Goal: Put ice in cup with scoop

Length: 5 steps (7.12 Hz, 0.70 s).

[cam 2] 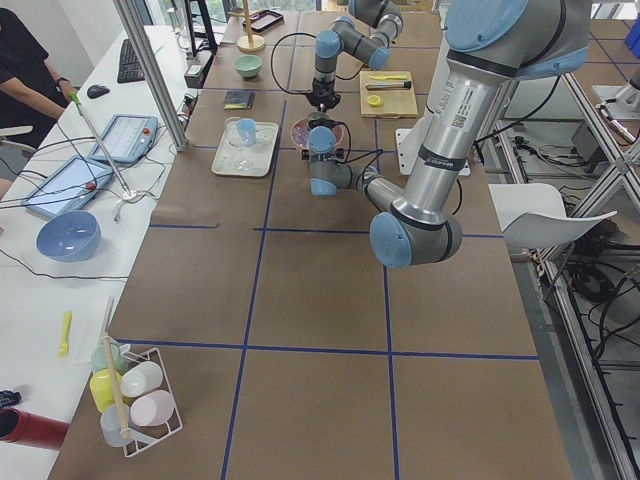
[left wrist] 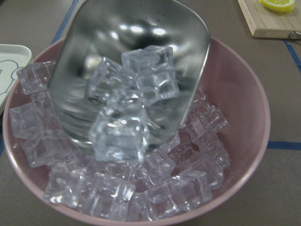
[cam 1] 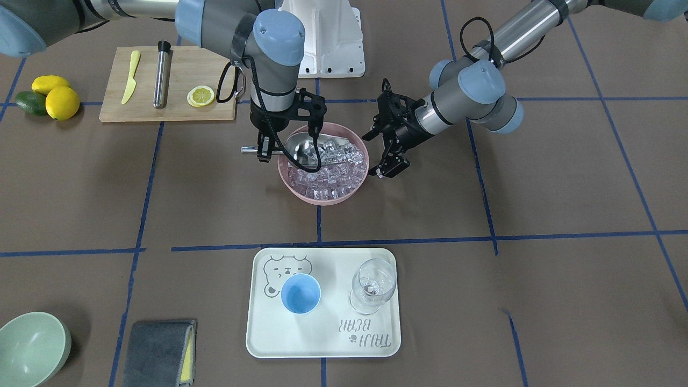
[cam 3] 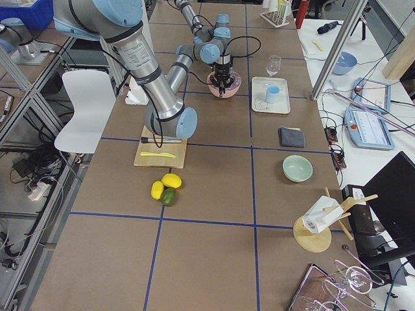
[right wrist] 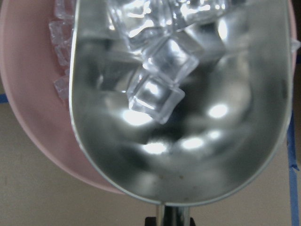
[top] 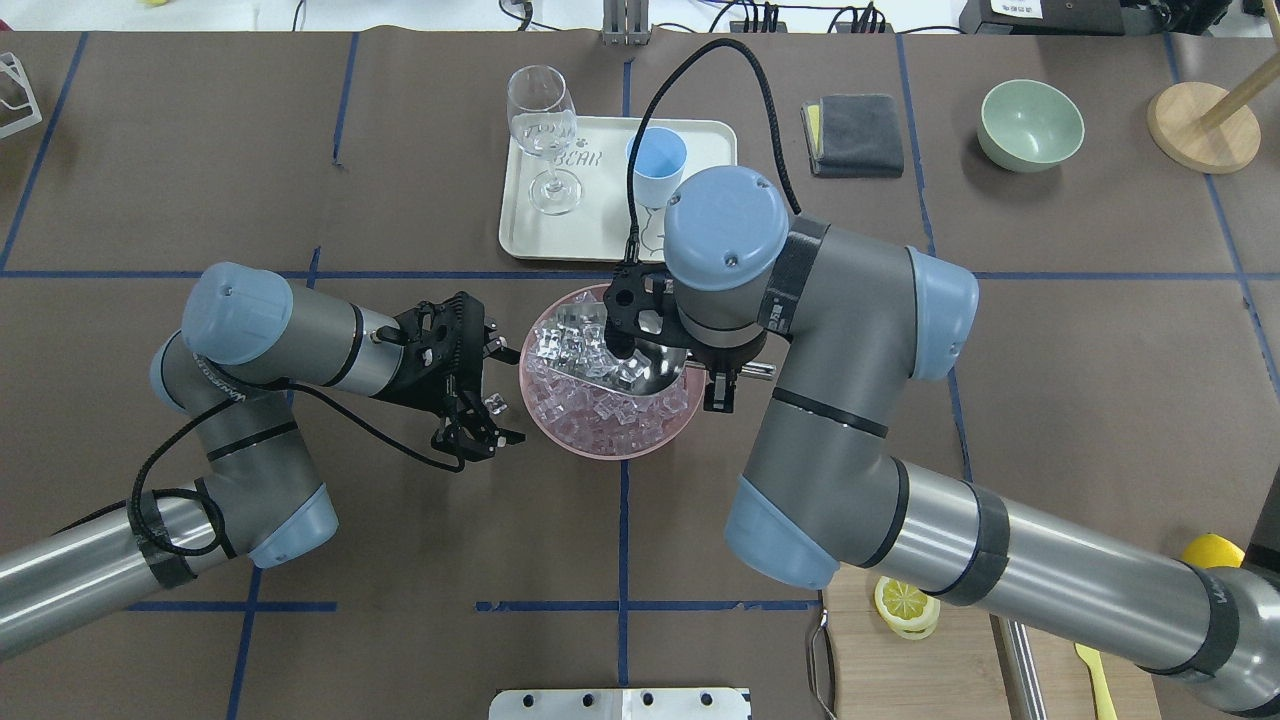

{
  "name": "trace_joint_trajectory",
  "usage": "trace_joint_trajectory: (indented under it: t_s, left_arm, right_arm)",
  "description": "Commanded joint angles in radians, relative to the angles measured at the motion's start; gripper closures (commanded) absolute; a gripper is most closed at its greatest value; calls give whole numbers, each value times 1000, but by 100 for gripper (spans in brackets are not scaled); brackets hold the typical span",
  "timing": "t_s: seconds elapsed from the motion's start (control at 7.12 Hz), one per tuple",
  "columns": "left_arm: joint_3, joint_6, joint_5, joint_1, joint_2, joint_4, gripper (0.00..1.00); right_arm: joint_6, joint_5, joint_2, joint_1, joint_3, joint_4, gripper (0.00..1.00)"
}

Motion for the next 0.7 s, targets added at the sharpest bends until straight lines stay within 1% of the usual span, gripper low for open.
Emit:
trace_joint_trajectory:
  t_s: [0.0,0.14,0.28,0.42,0.56]
  left_arm:
    - [0,0,-1,0,0,0,1]
    - [0,-1,-1,1,0,0,1]
    - [0,-1,-1,1,0,0,1]
    - [-2,-1,-1,0,0,0,1]
    - [-5,-9,-1,-10,2,0,1]
  right_arm:
    - [4,70,-44,58,48,3,100]
    - [4,76,-44,78,63,-2,100]
    - [32,116,-45,121,73,-5,100]
    - [85,157,-32,183,73,-72,100]
    - [95,176,-12,245,70,-162,100]
